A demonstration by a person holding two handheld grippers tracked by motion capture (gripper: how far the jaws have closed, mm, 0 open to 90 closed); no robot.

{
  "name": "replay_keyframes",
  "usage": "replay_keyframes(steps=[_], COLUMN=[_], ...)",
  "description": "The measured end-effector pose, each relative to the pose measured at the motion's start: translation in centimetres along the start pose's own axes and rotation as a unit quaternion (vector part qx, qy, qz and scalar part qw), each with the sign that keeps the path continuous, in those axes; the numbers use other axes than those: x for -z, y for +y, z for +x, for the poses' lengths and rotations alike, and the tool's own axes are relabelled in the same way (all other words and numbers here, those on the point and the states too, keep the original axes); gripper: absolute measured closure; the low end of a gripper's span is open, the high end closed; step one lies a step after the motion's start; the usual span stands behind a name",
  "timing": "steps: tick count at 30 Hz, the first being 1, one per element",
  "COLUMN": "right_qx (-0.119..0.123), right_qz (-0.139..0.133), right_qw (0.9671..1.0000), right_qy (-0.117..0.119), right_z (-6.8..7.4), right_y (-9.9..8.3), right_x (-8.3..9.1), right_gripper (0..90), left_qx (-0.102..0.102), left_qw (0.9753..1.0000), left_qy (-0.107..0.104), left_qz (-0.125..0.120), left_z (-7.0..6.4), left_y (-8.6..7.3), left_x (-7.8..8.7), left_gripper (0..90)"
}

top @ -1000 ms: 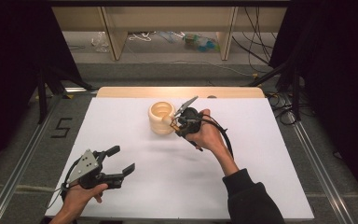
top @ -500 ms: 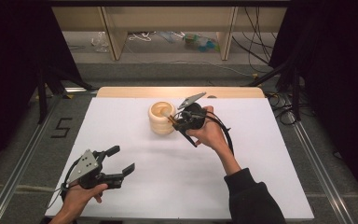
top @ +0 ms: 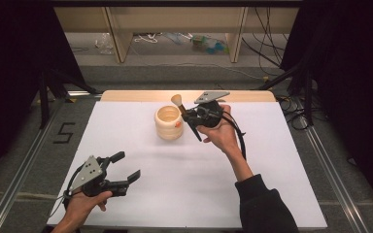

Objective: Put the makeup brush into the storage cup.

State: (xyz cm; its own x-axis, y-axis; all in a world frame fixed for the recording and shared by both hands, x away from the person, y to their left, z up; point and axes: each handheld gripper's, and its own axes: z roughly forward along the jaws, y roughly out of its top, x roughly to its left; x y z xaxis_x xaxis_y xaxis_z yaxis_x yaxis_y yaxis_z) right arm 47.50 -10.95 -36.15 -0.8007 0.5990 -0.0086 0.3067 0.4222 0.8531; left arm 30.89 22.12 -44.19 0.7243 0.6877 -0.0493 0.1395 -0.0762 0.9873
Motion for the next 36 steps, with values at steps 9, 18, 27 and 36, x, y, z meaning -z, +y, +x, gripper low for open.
replay_keyframes(steps=[9, 18, 27, 36], right_qx=[0.002, 0.004, 0.007, 0.001], right_qz=[-0.046, -0.066, -0.082, -0.091], right_qw=[0.9987, 0.9974, 0.9959, 0.9949], right_qy=[-0.021, -0.029, -0.037, -0.043], right_z=[-0.49, -0.45, -0.37, -0.95], right_y=[0.09, 0.32, 0.67, 0.67], right_x=[0.46, 0.71, 0.85, 0.87], right_gripper=[73.7, 73.7, 73.7, 73.7], left_qx=[0.01, -0.001, 0.007, 0.009], left_qw=[0.9999, 1.0, 1.0, 1.0], left_qy=[-0.005, -0.002, 0.002, 0.002], left_qz=[-0.001, 0.001, 0.004, 0.003], left_z=[-0.12, 0.01, 0.04, 0.06], left_y=[-0.06, -0.03, -0.13, -0.16], left_x=[-0.09, -0.05, -0.08, -0.09], left_gripper=[16.4, 16.4, 16.4, 16.4])
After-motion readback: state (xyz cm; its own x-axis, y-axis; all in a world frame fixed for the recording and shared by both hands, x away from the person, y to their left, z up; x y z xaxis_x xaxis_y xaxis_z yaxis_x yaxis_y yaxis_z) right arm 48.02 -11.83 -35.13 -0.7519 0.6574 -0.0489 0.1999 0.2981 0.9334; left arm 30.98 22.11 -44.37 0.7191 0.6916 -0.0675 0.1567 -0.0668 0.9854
